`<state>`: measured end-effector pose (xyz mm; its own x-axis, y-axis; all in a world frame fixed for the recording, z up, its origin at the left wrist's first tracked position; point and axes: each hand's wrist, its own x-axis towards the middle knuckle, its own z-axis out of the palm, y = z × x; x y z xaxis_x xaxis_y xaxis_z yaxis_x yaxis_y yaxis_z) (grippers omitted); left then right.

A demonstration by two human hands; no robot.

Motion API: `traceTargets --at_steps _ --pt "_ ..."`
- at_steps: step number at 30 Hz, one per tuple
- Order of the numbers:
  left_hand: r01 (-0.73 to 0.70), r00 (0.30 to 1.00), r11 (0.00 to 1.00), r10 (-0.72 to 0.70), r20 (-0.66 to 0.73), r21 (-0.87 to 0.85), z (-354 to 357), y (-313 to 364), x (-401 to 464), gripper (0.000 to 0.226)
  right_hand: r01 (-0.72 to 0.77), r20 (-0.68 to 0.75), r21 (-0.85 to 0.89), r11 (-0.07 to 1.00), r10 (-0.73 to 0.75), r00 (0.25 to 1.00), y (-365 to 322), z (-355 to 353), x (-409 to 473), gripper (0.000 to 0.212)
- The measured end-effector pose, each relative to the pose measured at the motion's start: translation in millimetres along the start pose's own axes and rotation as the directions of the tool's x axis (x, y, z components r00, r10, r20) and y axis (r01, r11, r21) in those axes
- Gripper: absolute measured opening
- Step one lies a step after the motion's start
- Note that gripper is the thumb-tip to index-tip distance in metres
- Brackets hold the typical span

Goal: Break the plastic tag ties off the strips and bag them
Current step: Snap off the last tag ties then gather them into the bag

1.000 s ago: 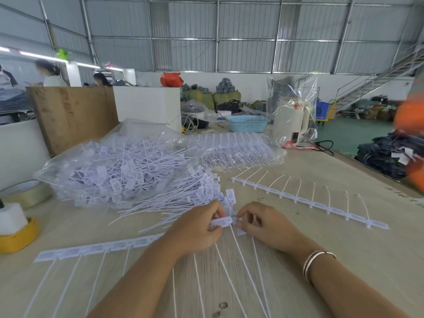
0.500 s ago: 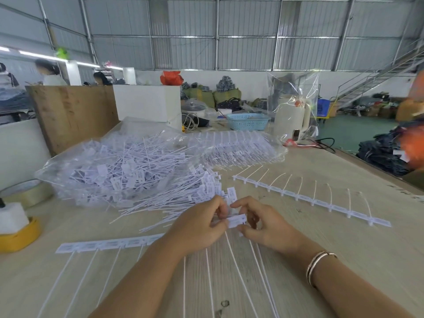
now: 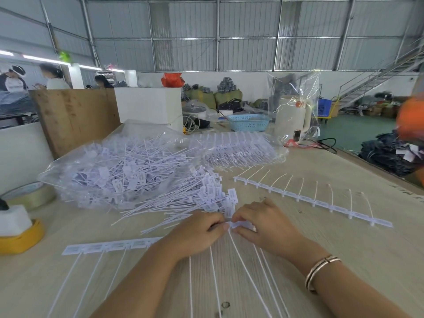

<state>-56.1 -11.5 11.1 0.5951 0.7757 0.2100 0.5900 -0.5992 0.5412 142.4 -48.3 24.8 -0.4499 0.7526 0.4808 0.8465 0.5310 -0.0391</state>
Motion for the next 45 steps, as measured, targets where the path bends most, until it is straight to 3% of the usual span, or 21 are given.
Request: traceTargets --at_steps 2,6,18,22,26,31,36,39,43,45 --pt "-0.044 0.999 0.999 0.045 -0.015 0.017 0.3 0.5 0.2 0.027 -0.017 -0.001 0.028 0.999 0.017 1.000 0.6 -1.1 -1.3 0.032" --pt "-0.095 0.994 0.996 0.094 -0.057 -0.003 -0.4 1.1 0.4 0.028 -0.065 0.018 0.076 0.995 0.064 0.998 1.5 -1.1 -0.4 0.018" --pt "-0.104 0.989 0.995 0.103 -0.109 -0.005 0.5 7.0 0.2 0.033 -0.170 0.078 0.266 0.949 0.155 0.985 2.7 -2.7 0.5 0.008" --pt "-0.131 0.986 0.991 0.130 -0.107 -0.008 -1.6 10.4 -2.7 0.026 -0.179 0.066 0.356 0.917 0.167 0.984 8.1 -2.8 0.9 0.017" --pt "-0.091 0.991 0.996 0.091 -0.095 0.000 -6.1 8.0 -4.6 0.028 -0.197 -0.030 0.439 0.877 0.234 0.972 20.1 -8.2 -4.3 0.003" --pt "-0.058 0.996 0.997 0.061 -0.065 0.051 -3.6 9.5 -6.5 0.028 -0.190 0.009 0.402 0.895 0.204 0.979 20.0 -2.8 -5.5 0.010" --pt "-0.034 0.999 0.997 0.036 -0.031 0.068 -7.3 9.9 -7.9 0.018 -0.163 0.126 0.163 0.973 0.144 0.982 20.6 7.2 -2.6 0.022" --pt "-0.011 1.000 0.997 0.012 -0.015 0.070 -7.4 9.7 -7.5 0.016 -0.163 0.114 0.095 0.982 0.152 0.982 22.2 6.2 -3.4 0.025" --pt "-0.022 1.000 0.994 0.021 0.013 0.107 -6.3 11.3 -4.8 0.016 -0.106 -0.045 0.209 0.972 0.118 0.992 13.0 2.0 -3.2 0.023" --pt "-0.040 0.999 0.994 0.039 0.003 0.100 -4.9 12.5 -4.2 0.023 -0.053 -0.043 0.270 0.961 0.067 0.997 2.9 1.5 -1.3 0.028"
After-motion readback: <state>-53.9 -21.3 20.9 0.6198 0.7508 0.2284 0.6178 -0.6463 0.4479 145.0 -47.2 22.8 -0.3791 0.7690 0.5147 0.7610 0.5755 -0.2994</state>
